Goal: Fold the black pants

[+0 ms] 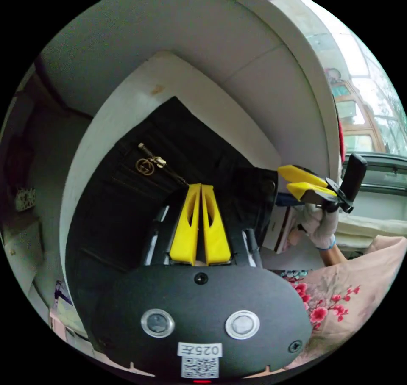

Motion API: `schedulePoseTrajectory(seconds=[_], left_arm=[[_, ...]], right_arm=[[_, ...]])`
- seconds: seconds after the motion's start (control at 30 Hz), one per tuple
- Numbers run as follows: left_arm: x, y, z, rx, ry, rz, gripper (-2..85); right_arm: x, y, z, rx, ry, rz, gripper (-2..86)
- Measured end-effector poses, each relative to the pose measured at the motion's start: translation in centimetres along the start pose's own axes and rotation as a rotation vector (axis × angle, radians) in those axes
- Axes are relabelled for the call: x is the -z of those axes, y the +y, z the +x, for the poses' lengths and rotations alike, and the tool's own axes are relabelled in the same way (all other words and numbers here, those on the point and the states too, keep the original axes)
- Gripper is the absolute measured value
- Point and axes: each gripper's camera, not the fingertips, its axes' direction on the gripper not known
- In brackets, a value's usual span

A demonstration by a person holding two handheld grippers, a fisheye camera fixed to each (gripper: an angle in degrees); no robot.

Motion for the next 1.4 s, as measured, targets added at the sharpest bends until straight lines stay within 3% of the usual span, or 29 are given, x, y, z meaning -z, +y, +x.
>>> schedulePoseTrajectory(seconds=[0.27,0.43,0.57,0.67,0.9,1.07,1.27,1.4], left_arm=[[4.6,5.5,0.4,0.009,0.069,0.007,-0.9],[4.4,9.2,-1.1,0.11,0.027,-0.044,-0.9],[4.1,11.0,-2.5,0.13,0.092,-0.036,-0.9],[3.1,10.8,-3.5,0.175,0.045,-0.057,-0.9],[2.2,9.5,-4.9,0.191,0.046,-0.097,-0.9],[2.3,10.3,-5.6,0.236,0.105,-0.06,-0.9],[2.6,11.0,-5.9,0.255,0.149,-0.047,-0.9],[5.6,11.0,-3.0,0.099,0.178,0.047,-0.9]], right_arm=[[-2.2,-4.2,-3.2,0.484,0.059,-0.253,15.6],[-3.8,-7.7,-3.5,0.588,-0.119,-0.496,13.4],[-3.5,-8.1,-4.4,0.682,-0.043,-0.58,15.2],[-4.3,-8.4,-4.4,0.671,-0.07,-0.662,15.1],[-6.5,-9.0,-4.5,0.693,-0.016,-0.685,14.4],[-5.4,-9.0,-5.6,0.748,0.038,-0.71,3.0],[-0.5,-7.5,-7.6,0.751,-0.087,-0.698,-0.5],[3.0,-6.7,-9.8,0.73,-0.14,-0.639,-0.7]])
